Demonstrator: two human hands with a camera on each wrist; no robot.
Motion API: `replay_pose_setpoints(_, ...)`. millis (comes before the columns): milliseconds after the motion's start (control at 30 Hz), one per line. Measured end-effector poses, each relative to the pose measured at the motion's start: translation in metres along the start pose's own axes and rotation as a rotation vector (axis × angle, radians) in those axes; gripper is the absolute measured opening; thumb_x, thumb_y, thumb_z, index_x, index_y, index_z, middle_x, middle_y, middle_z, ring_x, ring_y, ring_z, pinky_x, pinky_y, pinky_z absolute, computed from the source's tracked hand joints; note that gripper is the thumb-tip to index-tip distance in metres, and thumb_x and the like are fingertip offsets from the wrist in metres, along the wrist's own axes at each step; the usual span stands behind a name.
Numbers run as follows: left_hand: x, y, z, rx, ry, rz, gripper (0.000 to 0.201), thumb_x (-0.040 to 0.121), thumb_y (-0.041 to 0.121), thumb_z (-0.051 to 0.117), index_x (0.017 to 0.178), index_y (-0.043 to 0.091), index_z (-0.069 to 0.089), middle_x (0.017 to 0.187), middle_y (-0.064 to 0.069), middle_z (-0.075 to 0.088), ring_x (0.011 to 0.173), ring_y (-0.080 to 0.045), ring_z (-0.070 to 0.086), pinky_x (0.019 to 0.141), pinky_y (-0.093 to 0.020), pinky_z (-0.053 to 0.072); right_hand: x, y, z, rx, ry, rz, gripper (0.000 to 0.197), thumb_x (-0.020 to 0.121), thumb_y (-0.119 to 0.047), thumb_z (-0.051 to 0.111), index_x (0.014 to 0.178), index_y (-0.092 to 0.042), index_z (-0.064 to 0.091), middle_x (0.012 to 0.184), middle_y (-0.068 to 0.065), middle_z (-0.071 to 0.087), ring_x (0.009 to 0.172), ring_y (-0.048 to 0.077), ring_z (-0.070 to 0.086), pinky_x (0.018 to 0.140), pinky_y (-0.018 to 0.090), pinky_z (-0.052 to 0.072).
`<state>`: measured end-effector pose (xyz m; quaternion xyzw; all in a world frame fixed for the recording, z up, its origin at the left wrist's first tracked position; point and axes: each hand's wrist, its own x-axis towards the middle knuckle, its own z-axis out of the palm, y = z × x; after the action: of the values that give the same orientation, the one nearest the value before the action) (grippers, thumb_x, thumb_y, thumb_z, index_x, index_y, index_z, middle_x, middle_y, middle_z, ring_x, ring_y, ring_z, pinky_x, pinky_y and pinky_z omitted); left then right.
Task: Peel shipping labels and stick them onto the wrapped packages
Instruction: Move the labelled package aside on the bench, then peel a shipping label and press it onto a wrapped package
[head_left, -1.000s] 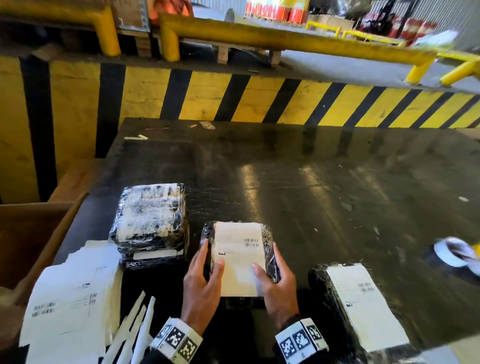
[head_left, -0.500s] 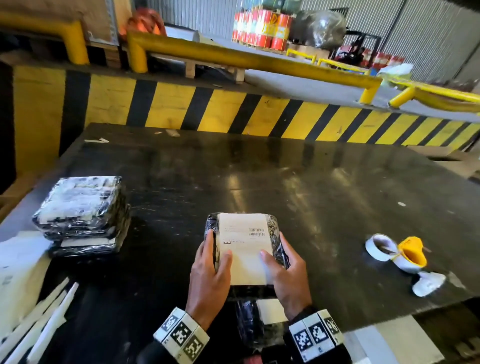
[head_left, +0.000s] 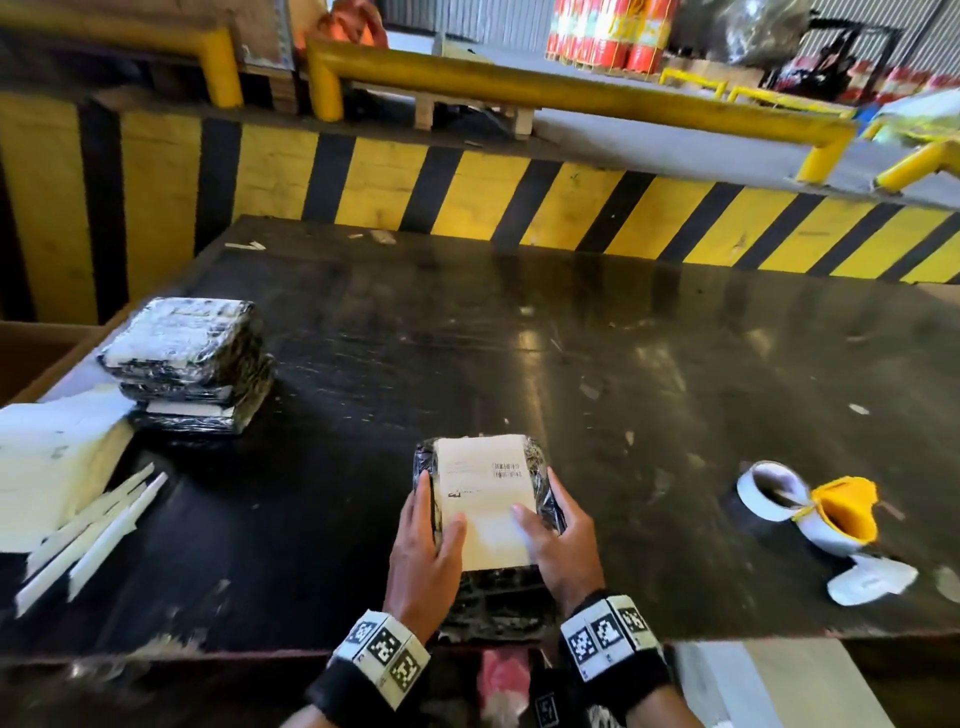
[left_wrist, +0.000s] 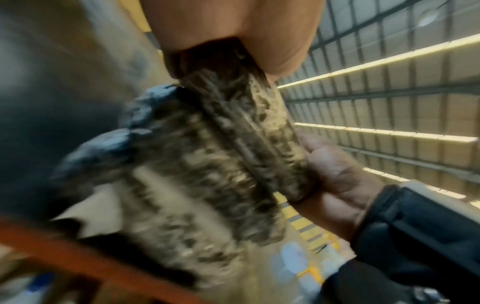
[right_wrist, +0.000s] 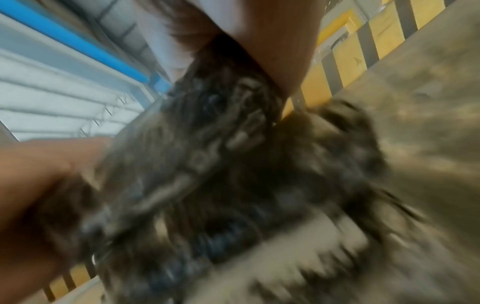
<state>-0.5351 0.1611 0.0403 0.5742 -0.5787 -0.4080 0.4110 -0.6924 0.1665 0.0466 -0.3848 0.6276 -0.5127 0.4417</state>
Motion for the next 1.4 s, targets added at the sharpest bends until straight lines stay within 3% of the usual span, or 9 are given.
replay_pose_setpoints(100, 0.001, -0.005, 0.000, 0.036, -0.001, 0.012, 0.074, 0.087, 0.050, 0.048, 0.149, 0.022, 0.020, 0.151, -0.003, 0.033, 0.133, -0.015, 0.039, 0.106, -0.043, 0.042, -0.005, 0.008, 0.000, 0.012, 0.004, -0.010, 0.071, 0.081, -0.019, 0.071, 0.144, -0.022, 0.038, 0.120, 0.000, 0.067, 0.105, 0.013, 0.066, 0.095, 0.040, 0.052)
replay_pose_setpoints(233, 0.009, -0.011, 0.002, 0.070, -0.042, 0.022, 0.071, 0.090, 0.046, 0.050, 0.149, 0.026, 0.017, 0.150, -0.003, 0.034, 0.128, -0.017, 0.045, 0.100, -0.042, 0.047, -0.010, 0.006, -0.001, 0.005, 0.028, -0.027, 0.064, 0.086, -0.013, 0.067, 0.141, -0.028, 0.037, 0.113, -0.007, 0.067, 0.097, 0.001, 0.066, 0.074, 0.012, 0.052)
replay_pose_setpoints(433, 0.013, -0.017, -0.004, 0.014, -0.120, 0.034, 0.077, 0.089, 0.049, 0.052, 0.149, 0.034, 0.006, 0.150, 0.000, 0.033, 0.126, -0.012, 0.045, 0.099, -0.031, 0.046, -0.009, -0.004, -0.002, -0.353, 0.034, -0.017, 0.067, 0.084, -0.029, 0.067, 0.143, -0.020, 0.037, 0.137, 0.004, 0.054, 0.121, 0.014, 0.054, 0.102, 0.032, 0.045)
replay_pose_setpoints(500, 0.011, -0.015, -0.015, -0.014, -0.149, 0.045, 0.085, 0.083, 0.062, 0.051, 0.148, 0.041, 0.000, 0.152, 0.008, 0.029, 0.135, -0.007, 0.034, 0.111, -0.034, 0.034, -0.007, -0.019, 0.003, -0.696, 0.086, -0.145, 0.069, 0.081, -0.039, 0.061, 0.141, -0.013, 0.041, 0.149, 0.010, 0.039, 0.138, 0.022, 0.034, 0.115, 0.038, 0.027)
replay_pose_setpoints(600, 0.007, -0.015, -0.045, 0.083, -0.126, 0.114, 0.080, 0.084, 0.061, 0.052, 0.148, 0.036, 0.013, 0.150, 0.015, 0.024, 0.138, 0.001, 0.021, 0.115, -0.027, 0.022, -0.010, -0.050, 0.031, -0.765, 0.099, -0.363, 0.068, 0.075, -0.041, 0.053, 0.135, -0.009, 0.049, 0.147, 0.010, 0.041, 0.140, 0.024, 0.031, 0.118, 0.036, 0.021)
replay_pose_setpoints(700, 0.014, -0.015, -0.092, 0.363, -0.055, 0.228, 0.082, 0.074, 0.070, 0.038, 0.142, 0.024, 0.038, 0.149, 0.011, 0.032, 0.140, -0.001, 0.021, 0.116, -0.024, 0.021, -0.011, -0.069, 0.080, -0.759, -0.050, -0.446, 0.060, 0.081, -0.038, 0.055, 0.136, -0.012, 0.049, 0.146, 0.006, 0.043, 0.139, 0.019, 0.032, 0.116, 0.025, 0.016)
replay_pose_setpoints(867, 0.051, -0.031, -0.198, 0.637, 0.081, 0.296, 0.078, 0.076, 0.065, 0.029, 0.140, 0.022, 0.042, 0.148, 0.012, 0.035, 0.141, 0.000, 0.020, 0.115, -0.022, 0.018, -0.003, -0.067, 0.188, -0.822, -0.305, -0.512, 0.061, 0.090, -0.036, 0.054, 0.145, -0.017, 0.035, 0.155, 0.000, 0.028, 0.145, 0.013, 0.016, 0.115, 0.020, 0.008)
replay_pose_setpoints(1167, 0.111, -0.121, -0.390, 0.788, 0.165, 0.188, 0.072, 0.080, 0.057, 0.029, 0.129, 0.012, 0.057, 0.137, -0.002, 0.053, 0.132, -0.016, 0.044, 0.107, -0.031, 0.033, 0.013, -0.065, 0.406, -0.800, -0.529, -0.554, 0.055, 0.091, -0.031, 0.054, 0.141, -0.012, 0.040, 0.148, 0.004, 0.039, 0.140, 0.015, 0.028, 0.112, 0.018, 0.017)
replay_pose_setpoints(1400, 0.154, -0.182, -0.477, 0.841, 0.130, -0.005, 0.062, 0.090, 0.053, 0.035, 0.140, 0.017, 0.042, 0.149, 0.001, 0.038, 0.139, -0.014, 0.031, 0.112, -0.033, 0.028, 0.021, -0.063, 0.512, -0.940, -0.641, -0.504, 0.056, 0.094, -0.029, 0.048, 0.144, -0.009, 0.033, 0.153, 0.006, 0.030, 0.143, 0.017, 0.020, 0.114, 0.021, 0.013)
